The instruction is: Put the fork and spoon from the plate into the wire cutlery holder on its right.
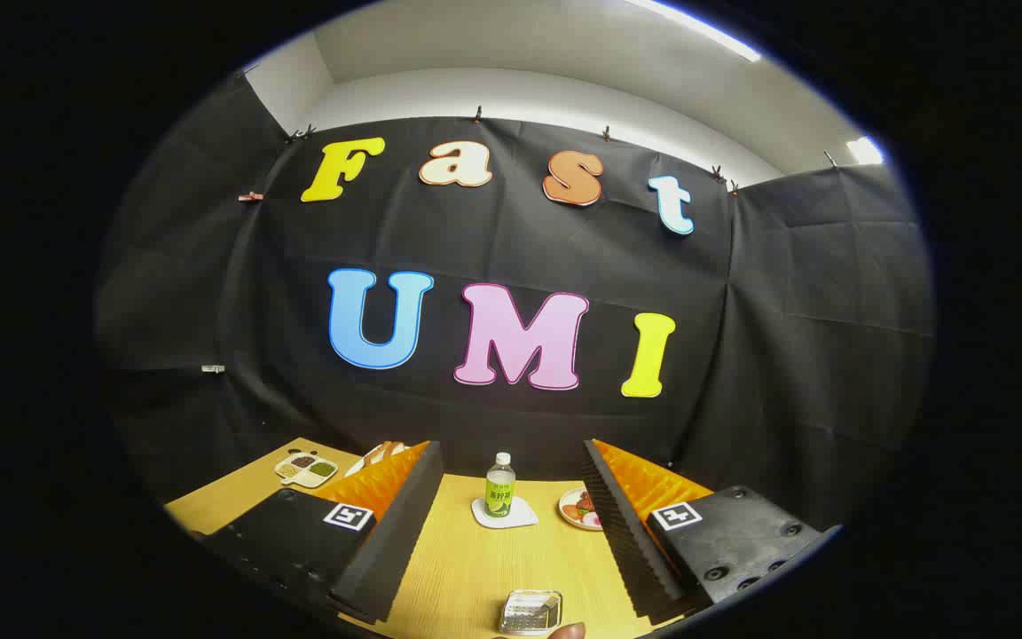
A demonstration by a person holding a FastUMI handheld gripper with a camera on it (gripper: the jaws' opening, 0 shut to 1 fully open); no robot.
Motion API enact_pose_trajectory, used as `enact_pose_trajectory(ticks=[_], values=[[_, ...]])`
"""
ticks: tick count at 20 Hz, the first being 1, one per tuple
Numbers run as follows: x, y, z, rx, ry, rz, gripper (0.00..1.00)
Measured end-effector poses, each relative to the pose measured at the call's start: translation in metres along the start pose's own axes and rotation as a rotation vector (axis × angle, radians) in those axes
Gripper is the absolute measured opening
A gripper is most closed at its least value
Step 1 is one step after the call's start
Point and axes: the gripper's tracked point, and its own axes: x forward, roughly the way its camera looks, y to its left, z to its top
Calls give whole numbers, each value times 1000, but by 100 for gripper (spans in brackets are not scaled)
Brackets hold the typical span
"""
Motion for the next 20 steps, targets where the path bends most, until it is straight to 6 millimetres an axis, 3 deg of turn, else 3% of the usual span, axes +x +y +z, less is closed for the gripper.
enact_pose_trajectory(ticks=[16, 20], values=[[-5, 0, -3, -3, 15, -15, 98], [-6, 15, -12, 13, 49, 24, 98]])
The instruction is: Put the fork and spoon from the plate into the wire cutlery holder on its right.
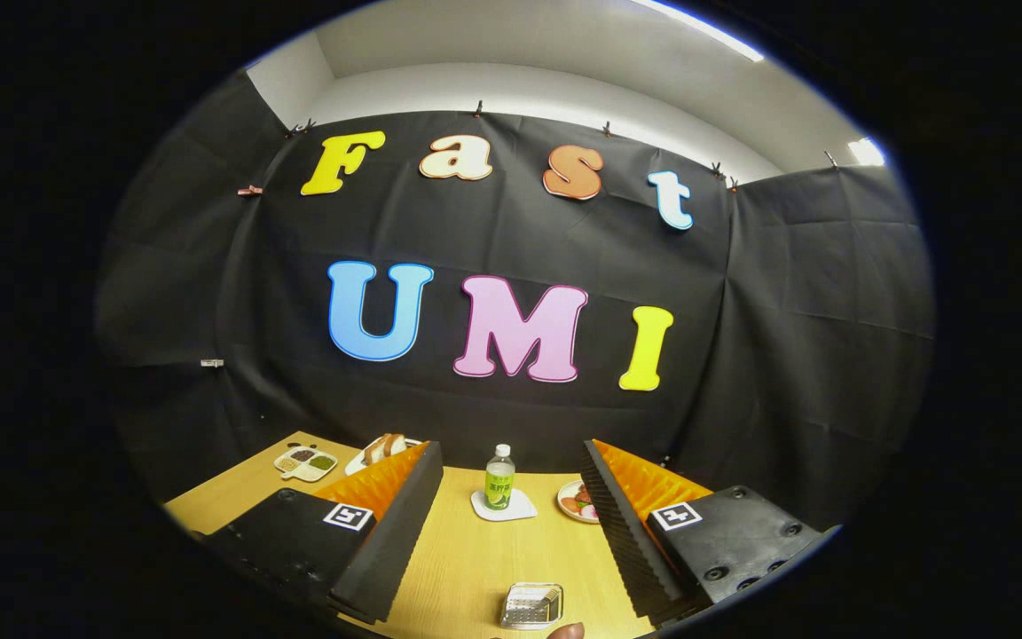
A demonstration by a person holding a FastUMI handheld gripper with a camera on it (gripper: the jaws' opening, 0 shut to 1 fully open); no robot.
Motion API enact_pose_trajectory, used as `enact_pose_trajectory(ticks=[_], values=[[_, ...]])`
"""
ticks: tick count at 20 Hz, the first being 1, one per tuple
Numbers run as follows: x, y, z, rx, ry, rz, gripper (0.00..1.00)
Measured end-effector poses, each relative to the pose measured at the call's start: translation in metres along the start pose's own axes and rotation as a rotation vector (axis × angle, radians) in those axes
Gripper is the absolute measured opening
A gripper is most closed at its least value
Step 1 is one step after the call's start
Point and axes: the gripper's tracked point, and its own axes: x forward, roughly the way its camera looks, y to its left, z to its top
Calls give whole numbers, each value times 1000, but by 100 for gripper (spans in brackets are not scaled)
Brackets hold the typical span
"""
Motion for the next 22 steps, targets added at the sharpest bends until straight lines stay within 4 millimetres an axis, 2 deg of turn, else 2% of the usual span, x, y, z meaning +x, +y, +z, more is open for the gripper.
enact_pose_trajectory(ticks=[3, 5, 8, 10, 12, 17, 22], values=[[0, 33, -19, 21, 76, 99, 98], [-3, 61, -39, 28, 148, 180, 98], [-14, 106, -75, 17, 267, 295, 98], [-25, 137, -107, 15, 374, 374, 98], [-35, 160, -134, 35, 462, 428, 98], [-58, 203, -222, 74, 729, 510, 94], [-66, 234, -288, 37, 914, 537, 87]])
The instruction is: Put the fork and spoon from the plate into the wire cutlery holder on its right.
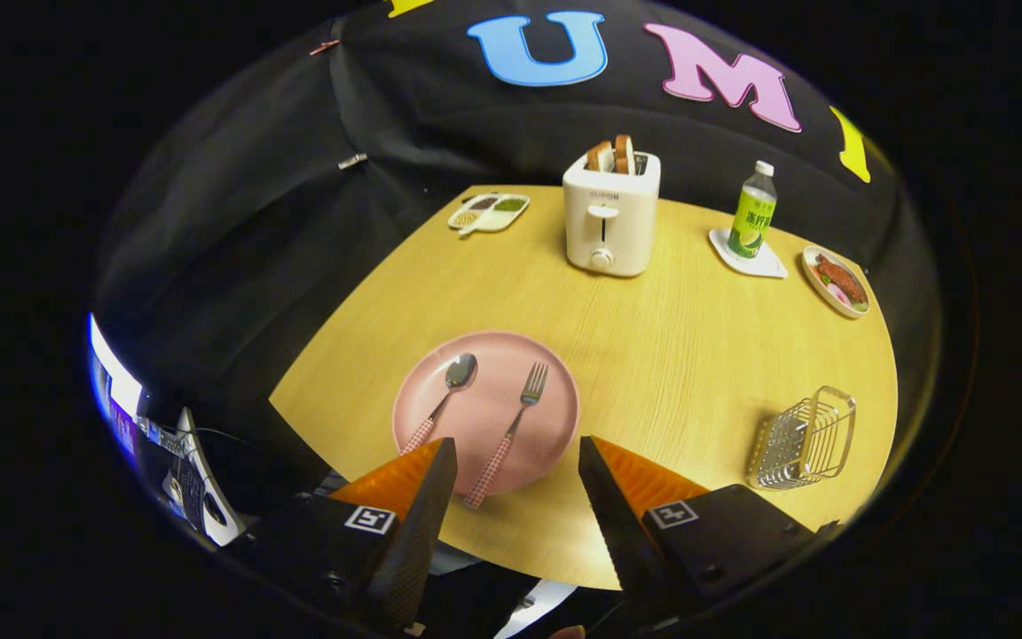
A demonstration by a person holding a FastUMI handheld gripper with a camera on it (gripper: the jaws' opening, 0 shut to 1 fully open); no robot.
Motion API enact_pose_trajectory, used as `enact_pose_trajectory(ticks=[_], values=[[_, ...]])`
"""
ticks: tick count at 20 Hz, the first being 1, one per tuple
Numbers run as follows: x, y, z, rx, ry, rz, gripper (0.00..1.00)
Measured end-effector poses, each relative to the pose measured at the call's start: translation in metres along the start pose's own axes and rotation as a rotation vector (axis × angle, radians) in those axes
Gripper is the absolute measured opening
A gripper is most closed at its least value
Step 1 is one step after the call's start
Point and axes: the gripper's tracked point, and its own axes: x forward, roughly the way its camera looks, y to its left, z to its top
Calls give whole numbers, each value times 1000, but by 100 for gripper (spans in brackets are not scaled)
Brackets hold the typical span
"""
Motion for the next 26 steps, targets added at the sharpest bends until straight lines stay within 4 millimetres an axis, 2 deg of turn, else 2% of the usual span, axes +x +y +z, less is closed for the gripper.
enact_pose_trajectory(ticks=[2, 4, 6, 8, 10, 11, 14, 17, 21, 24, 26], values=[[22, 6, -10, -3, 54, -3, 87], [39, 12, -22, -7, 106, -9, 79], [58, 14, -37, -17, 165, -20, 78], [71, 15, -48, -17, 213, -35, 72], [82, 13, -50, -13, 245, -56, 63], [87, 13, -53, -8, 266, -68, 54], [98, 14, -63, 34, 347, -99, 38], [91, 13, -56, 86, 346, -94, 15], [72, 10, -48, 150, 340, -37, 12], [42, 3, -37, 143, 317, 9, 12], [16, -10, -29, 123, 291, 25, 12]])
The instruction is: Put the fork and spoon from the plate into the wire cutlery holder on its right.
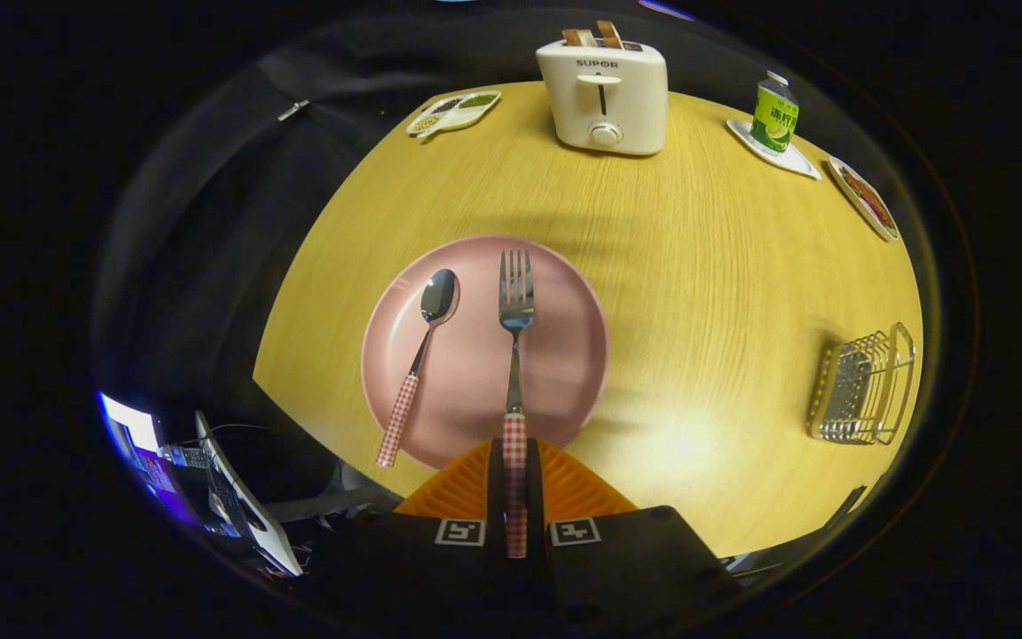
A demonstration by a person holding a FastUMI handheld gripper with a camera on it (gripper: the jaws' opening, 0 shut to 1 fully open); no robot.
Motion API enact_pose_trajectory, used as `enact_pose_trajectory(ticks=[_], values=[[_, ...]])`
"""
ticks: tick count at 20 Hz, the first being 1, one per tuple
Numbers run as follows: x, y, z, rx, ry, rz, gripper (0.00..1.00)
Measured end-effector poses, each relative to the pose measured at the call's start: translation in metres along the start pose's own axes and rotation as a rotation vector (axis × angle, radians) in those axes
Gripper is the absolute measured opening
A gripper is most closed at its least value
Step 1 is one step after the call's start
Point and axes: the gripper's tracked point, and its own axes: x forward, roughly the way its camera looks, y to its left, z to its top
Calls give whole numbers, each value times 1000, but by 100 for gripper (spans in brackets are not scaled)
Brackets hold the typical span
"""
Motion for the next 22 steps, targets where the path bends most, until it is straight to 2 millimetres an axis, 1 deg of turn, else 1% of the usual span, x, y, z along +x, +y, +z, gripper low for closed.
enact_pose_trajectory(ticks=[2, 4, 6, 9, 12, 14, 16, 19, 22], values=[[-33, -20, 3, -16, -39, -8, 12], [-59, -42, 5, -17, -69, -23, 12], [-83, -72, 8, -7, -91, -50, 12], [-121, -114, 11, 55, -113, -74, 12], [-149, -166, -1, 61, -65, -130, 12], [-162, -194, -13, 47, -2, -155, 12], [-170, -214, -28, 50, 77, -167, 12], [-170, -231, -45, 52, 199, -156, 12], [-163, -248, -57, 43, 353, -159, 12]])
